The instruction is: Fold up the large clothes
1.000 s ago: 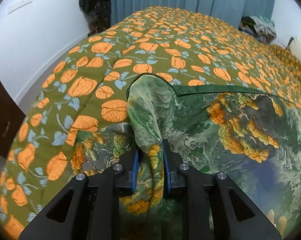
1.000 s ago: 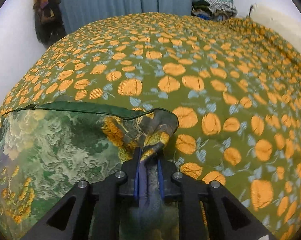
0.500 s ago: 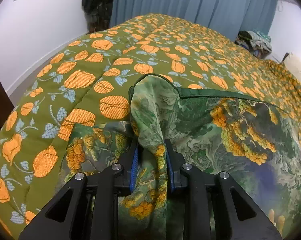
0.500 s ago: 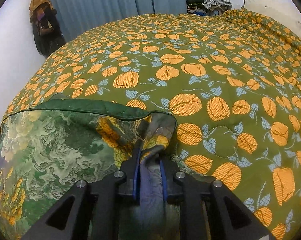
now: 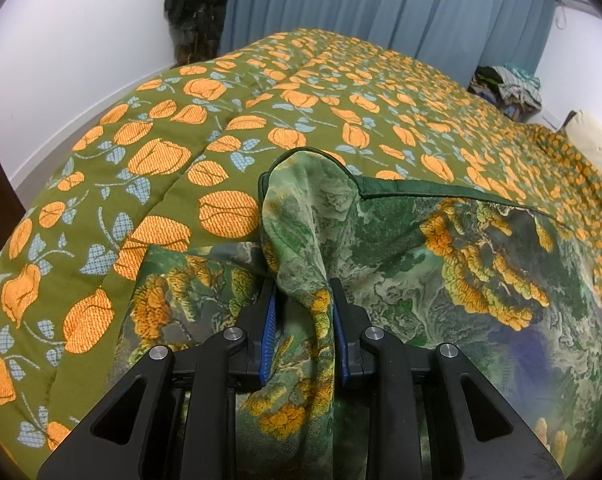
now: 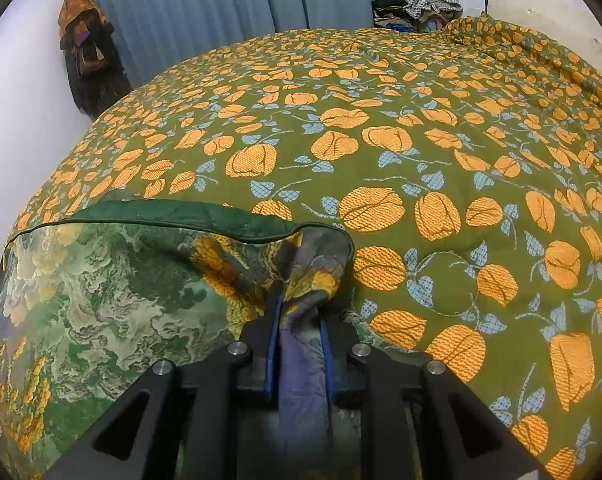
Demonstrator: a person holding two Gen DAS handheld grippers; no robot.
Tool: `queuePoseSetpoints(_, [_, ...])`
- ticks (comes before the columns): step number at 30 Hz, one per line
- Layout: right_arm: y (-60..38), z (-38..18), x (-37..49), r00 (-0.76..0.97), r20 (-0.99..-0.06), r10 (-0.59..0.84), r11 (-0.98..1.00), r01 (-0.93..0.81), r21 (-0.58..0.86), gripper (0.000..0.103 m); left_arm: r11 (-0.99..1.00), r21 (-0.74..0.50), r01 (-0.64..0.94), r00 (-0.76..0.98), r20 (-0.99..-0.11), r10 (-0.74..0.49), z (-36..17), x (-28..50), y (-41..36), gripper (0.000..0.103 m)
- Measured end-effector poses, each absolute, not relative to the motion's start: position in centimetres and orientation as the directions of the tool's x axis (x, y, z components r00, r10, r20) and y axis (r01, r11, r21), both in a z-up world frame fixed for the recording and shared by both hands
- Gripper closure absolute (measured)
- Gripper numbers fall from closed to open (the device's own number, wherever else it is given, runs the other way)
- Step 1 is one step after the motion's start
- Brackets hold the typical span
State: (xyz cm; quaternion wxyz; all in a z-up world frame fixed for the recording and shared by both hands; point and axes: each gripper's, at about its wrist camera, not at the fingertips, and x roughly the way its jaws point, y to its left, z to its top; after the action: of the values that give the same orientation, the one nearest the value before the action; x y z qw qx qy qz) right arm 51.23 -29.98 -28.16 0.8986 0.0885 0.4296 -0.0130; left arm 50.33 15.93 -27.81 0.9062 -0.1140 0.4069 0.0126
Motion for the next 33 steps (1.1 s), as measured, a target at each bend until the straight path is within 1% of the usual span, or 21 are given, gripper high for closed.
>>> queuePoseSetpoints(7, [-30.2, -28.1, 51.1, 0.635, -0.77, 0.066, 0.981, 0.099, 0.166, 0.084, 0.971, -0.211, -0.111, 0.67, -0.738, -0.083, -27.5, 50.1, 16.2, 0.077])
queuePoseSetpoints(10, [-30.6, -27.9, 51.0, 0.64, -0.764, 0.081, 0.977, 0.1, 0.188, 0.083, 0.967, -0.226, -0.116, 0.668, -0.738, -0.092, -27.0, 49.9, 16.4, 0.068])
queuePoseSetpoints(11, [-30.9, -27.7, 50.9, 0.642, -0.762, 0.089, 0.974, 0.106, 0.203, 0.083, 0.964, -0.234, -0.124, 0.659, -0.746, -0.097, -26.7, 50.0, 16.7, 0.057])
queuePoseSetpoints(12, [-31.2, -27.6, 50.8, 0.642, -0.761, 0.097, 0.971, 0.109, 0.215, 0.081, 0.96, -0.25, -0.129, 0.651, -0.752, -0.108, -26.3, 50.0, 16.9, 0.045])
queuePoseSetpoints(13, [-31.6, -27.2, 50.8, 0.638, -0.762, 0.113, 0.965, 0.113, 0.238, 0.079, 0.952, -0.274, -0.136, 0.641, -0.757, -0.126, -25.9, 50.0, 17.4, 0.037])
queuePoseSetpoints(14, [-32.1, -26.9, 50.9, 0.633, -0.764, 0.127, 0.958, 0.121, 0.26, 0.075, 0.946, -0.288, -0.15, 0.634, -0.762, -0.131, -25.3, 49.8, 17.9, 0.024])
queuePoseSetpoints(15, [-32.7, -26.5, 50.8, 0.628, -0.766, 0.137, 0.951, 0.133, 0.279, 0.066, 0.943, -0.288, -0.164, 0.632, -0.765, -0.124, -24.7, 49.5, 18.4, 0.02])
queuePoseSetpoints(16, [-33.3, -26.0, 50.6, 0.627, -0.766, 0.138, 0.945, 0.149, 0.292, 0.06, 0.942, -0.286, -0.176, 0.632, -0.766, -0.115, -24.1, 49.0, 18.8, 0.02])
queuePoseSetpoints(17, [-33.9, -25.5, 50.4, 0.631, -0.765, 0.131, 0.941, 0.165, 0.297, 0.047, 0.941, -0.286, -0.18, 0.63, -0.768, -0.113, -23.6, 48.6, 19.1, 0.02])
queuePoseSetpoints(18, [-34.7, -24.5, 49.9, 0.647, -0.753, 0.115, 0.936, 0.183, 0.3, 0.038, 0.941, -0.286, -0.182, 0.628, -0.77, -0.112, -23.2, 48.1, 19.4, 0.02])
queuePoseSetpoints(19, [-35.1, -23.9, 49.4, 0.66, -0.743, 0.105, 0.935, 0.188, 0.3, 0.036, 0.941, -0.283, -0.186, 0.626, -0.772, -0.109, -22.6, 47.6, 19.8, 0.02])
queuePoseSetpoints(23, [-35.9, -20.4, 46.9, 0.703, -0.709, 0.044, 0.954, 0.181, 0.238, 0.036, 0.944, -0.278, -0.178, 0.643, -0.759, -0.102, -20.2, 45.0, 20.4, 0.019])
queuePoseSetpoints(26, [-34.8, -18.4, 44.2, 0.727, -0.683, 0.064, 0.973, 0.106, 0.204, 0.036, 0.952, -0.266, -0.15, 0.664, -0.741, -0.102, -18.4, 43.0, 19.7, 0.017])
queuePoseSetpoints(29, [-32.6, -17.0, 40.8, 0.739, -0.656, 0.152, 0.976, -0.008, 0.217, 0.036, 0.964, -0.253, -0.085, 0.673, -0.728, -0.132, -17.1, 41.4, 17.3, 0.017])
queuePoseSetpoints(30, [-31.5, -16.8, 39.3, 0.734, -0.647, 0.209, 0.968, -0.063, 0.241, 0.036, 0.966, -0.252, -0.061, 0.672, -0.726, -0.147, -16.9, 41.1, 16.4, 0.017])
queuePoseSetpoints(33, [-29.2, -17.6, 36.3, 0.712, -0.639, 0.291, 0.952, -0.147, 0.27, 0.036, 0.969, -0.236, 0.07, 0.648, -0.728, -0.225, -16.0, 40.9, 11.7, 0.015])
